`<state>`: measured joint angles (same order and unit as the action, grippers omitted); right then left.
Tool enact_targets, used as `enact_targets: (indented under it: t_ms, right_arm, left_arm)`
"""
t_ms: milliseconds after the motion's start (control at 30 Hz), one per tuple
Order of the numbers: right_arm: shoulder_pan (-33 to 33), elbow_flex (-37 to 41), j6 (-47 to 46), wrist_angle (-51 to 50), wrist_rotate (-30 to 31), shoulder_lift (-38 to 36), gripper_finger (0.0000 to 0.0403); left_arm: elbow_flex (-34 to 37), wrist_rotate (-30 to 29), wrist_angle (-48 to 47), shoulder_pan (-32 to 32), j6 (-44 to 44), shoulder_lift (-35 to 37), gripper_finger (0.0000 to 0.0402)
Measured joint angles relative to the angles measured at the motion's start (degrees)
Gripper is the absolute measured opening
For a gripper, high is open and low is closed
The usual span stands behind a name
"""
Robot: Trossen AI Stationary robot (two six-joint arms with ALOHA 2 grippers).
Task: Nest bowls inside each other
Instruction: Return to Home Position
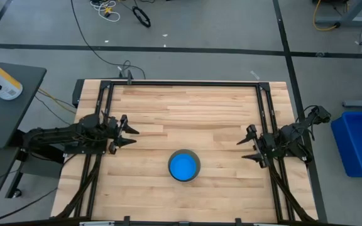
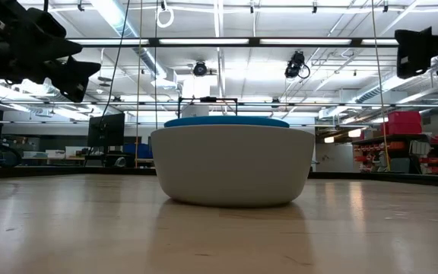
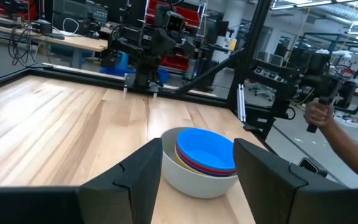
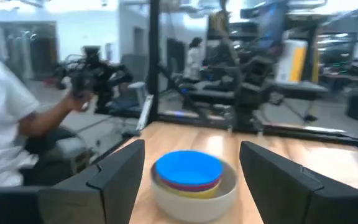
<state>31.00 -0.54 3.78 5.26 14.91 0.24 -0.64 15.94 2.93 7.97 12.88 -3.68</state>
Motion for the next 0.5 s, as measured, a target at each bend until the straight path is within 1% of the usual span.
enact_targets:
  t_ms: [67,267,400,500]
  right_arm:
    - [-0.8,0.0,-0.9,-0.1,-1.6,0.6,0.0277]
    - [-5.4,0.0,-4.2,-2.8,-2.0,2.3,0.0283]
    - [-9.4,0.0,-4.4,-2.9,-5.8,4.0,0.0287]
    - [-12.8,0.0,-3.2,-2.7,-6.1,4.7,0.029]
  left_arm:
    - [0.0,0.0,0.0,0.0,0.0,0.0,0.0206]
    - [0.0,0.0,0.0,0.0,0.0,0.0,0.0206]
    - [0.0,0.0,0.0,0.0,0.0,0.0,0.0206]
    - [0.0,0.0,0.0,0.0,0.0,0.0,0.0206]
